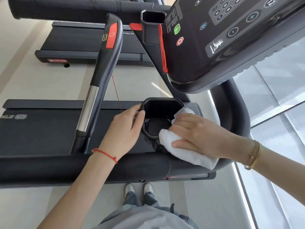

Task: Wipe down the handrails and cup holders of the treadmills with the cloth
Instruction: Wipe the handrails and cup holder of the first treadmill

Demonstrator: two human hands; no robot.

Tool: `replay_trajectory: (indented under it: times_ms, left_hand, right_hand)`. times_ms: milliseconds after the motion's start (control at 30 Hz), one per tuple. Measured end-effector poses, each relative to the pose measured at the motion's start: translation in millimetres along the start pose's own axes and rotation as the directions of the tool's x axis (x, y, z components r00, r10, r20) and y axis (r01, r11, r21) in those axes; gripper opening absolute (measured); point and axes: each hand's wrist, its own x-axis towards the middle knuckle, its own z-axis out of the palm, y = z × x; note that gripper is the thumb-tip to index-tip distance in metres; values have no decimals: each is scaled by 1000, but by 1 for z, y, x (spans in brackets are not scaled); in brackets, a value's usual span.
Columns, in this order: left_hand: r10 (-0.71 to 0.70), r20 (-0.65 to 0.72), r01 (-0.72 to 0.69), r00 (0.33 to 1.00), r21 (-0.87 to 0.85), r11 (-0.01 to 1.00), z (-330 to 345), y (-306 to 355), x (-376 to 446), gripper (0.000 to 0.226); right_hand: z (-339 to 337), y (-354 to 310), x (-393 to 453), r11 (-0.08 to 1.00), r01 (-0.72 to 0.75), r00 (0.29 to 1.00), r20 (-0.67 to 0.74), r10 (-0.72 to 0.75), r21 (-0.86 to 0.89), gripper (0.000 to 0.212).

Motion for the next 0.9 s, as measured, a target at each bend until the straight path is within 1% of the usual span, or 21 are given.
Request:
replay_trajectory:
  times_ms: [67, 100, 133, 167, 200, 233, 267, 333, 367, 400, 433, 467, 500, 533, 600, 633, 667, 767, 800, 867, 900]
  left_hand:
    - [-2, -9, 2, 1000, 10, 1000, 1, 0, 1, 38]
    - [-6, -16, 6, 1000, 8, 1000, 1, 0, 1, 38]
    - [-9, -24, 9, 1000, -1, 1000, 1, 0, 1, 38]
    - [-11, -31, 11, 999, -13, 1000, 2, 0, 1, 38]
    - [-10, -37, 9, 999, -18, 1000, 2, 0, 1, 39]
    - [-4, -40, 4, 999, -14, 1000, 2, -1, 1, 39]
    - [4, -38, -4, 999, -3, 1000, 1, -1, 0, 39]
    - [16, -32, -15, 999, 23, 1000, 1, -2, 0, 40]
    - [17, -30, -16, 999, 30, 999, 0, -3, 0, 41]
    - [17, -29, -16, 999, 30, 999, 0, -4, 1, 41]
    - [16, -29, -15, 999, 28, 999, 0, -4, 0, 41]
    - [17, -28, -16, 999, 26, 1000, 1, -5, 0, 41]
    - [17, -28, -16, 999, 28, 999, 1, -5, 0, 40]
    - [17, -29, -17, 999, 31, 999, 2, -5, 0, 40]
    - [13, -33, -12, 999, 44, 999, 2, -6, 0, 40]
    - [10, -36, -9, 999, 50, 999, 2, -6, 0, 40]
    - [10, -39, -8, 999, 52, 999, 3, -5, 0, 41]
    - [27, -39, -25, 999, 60, 998, 3, -4, 0, 41]
    - [30, -40, -27, 999, 65, 998, 3, -4, 0, 41]
    - [28, -45, -25, 999, 76, 997, 3, -4, 0, 42]
    - [27, -47, -24, 999, 78, 997, 3, -4, 0, 42]
  right_hand:
    - [0, -20, 18, 995, -82, 997, 12, 81, 51, 48]
    - [0, -31, 25, 992, -121, 993, -5, 121, 30, 38]
    - [3, -39, 29, 992, -126, 990, -67, 127, 20, 30]
    - [-1, -46, 33, 988, -152, 982, -112, 152, 11, 39]
    - [2, -48, 35, 988, -152, 981, -121, 154, 30, 44]
    - [4, -47, 36, 983, -175, 980, -84, 179, 53, 38]
    - [10, -41, 33, 986, -153, 985, -71, 157, 65, 32]
    - [9, -25, 19, 986, -131, 991, -16, 134, 105, 56]
    - [7, -18, 11, 985, -107, 994, -15, 110, 138, 56]
    - [7, -10, 3, 986, -69, 995, -63, 79, 151, 51]
    - [6, -5, -4, 987, -47, 996, -74, 59, 153, 47]
    - [9, -2, -10, 984, -36, 994, -93, 53, 175, 44]
    - [11, 0, -16, 968, -60, 993, -87, 83, 243, 45]
    - [13, -3, -20, 930, -121, 985, -77, 156, 346, 48]
    - [17, -16, -23, 780, -265, 940, -29, 340, 567, 60]
    - [19, -25, -22, 709, -327, 908, 1, 418, 625, 65]
    - [21, -34, -18, 665, -377, 875, 13, 484, 644, 68]
    - [27, -47, 1, 513, -487, 766, 63, 640, 706, 66]
    - [27, -45, 9, 458, -504, 739, 90, 668, 732, 64]
    - [25, -29, 23, 302, -520, 686, 181, 705, 799, 59]
    - [22, -21, 28, 251, -519, 674, 211, 708, 817, 53]
